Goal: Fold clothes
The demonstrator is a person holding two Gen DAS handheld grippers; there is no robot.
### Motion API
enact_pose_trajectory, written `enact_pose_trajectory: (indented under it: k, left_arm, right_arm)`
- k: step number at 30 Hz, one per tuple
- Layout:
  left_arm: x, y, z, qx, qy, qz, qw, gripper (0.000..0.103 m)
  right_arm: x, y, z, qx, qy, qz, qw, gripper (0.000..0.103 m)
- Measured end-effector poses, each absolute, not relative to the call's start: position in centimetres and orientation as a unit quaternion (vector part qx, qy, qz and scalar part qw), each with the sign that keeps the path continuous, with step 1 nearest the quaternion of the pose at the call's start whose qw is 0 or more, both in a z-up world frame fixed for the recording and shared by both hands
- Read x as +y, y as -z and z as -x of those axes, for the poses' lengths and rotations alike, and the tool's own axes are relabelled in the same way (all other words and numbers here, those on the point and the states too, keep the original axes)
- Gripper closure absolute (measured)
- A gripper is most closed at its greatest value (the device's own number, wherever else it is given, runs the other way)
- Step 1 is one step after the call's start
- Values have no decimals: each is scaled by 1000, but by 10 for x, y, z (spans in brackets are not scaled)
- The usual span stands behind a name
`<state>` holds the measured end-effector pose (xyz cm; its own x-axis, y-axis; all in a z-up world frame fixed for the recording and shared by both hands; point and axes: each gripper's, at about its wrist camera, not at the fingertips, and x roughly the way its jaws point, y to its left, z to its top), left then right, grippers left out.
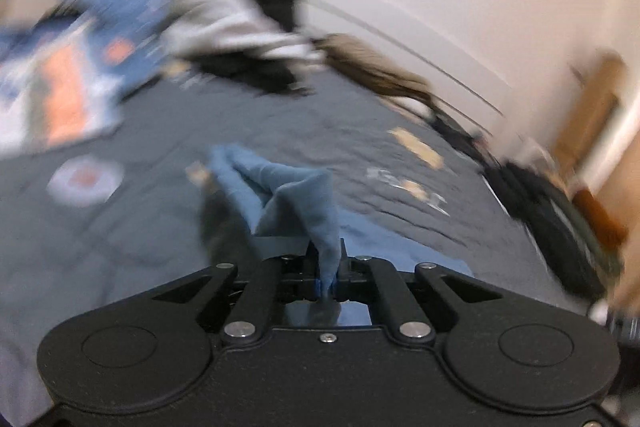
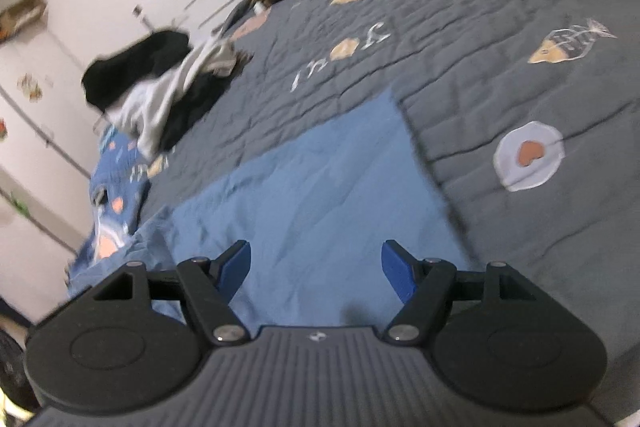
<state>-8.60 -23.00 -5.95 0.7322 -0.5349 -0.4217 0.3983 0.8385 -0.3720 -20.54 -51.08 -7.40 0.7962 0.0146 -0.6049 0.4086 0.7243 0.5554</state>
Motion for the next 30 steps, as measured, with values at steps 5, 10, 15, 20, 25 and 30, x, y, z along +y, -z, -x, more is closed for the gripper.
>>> enact_pose_trajectory:
  k: [5, 10, 15, 20, 25, 30]
  left_arm:
    - [-297, 49, 115, 224, 343, 14, 912, 98]
    - [-356, 65, 144, 212, 425, -88, 876, 98]
    - [-397, 97, 157, 226, 473, -182, 832, 98]
    - [-411, 119, 156, 250, 482, -203, 815, 97]
    - [-413, 123, 159, 240, 488, -220, 810, 90]
    - [-404, 113, 169, 224, 533, -232, 782, 56]
  right_arm:
    - [-536, 68, 221, 276, 132, -377, 874, 32]
    - [-559, 66, 232, 264, 148, -394, 868, 32]
    - [-568, 70, 233, 275, 149, -391, 866, 32]
    - [-569, 82, 229, 300, 148, -379, 863, 32]
    - [-573, 98, 226, 318, 134, -413, 843, 32]
    - [-569, 94, 227, 314, 101, -434, 838, 32]
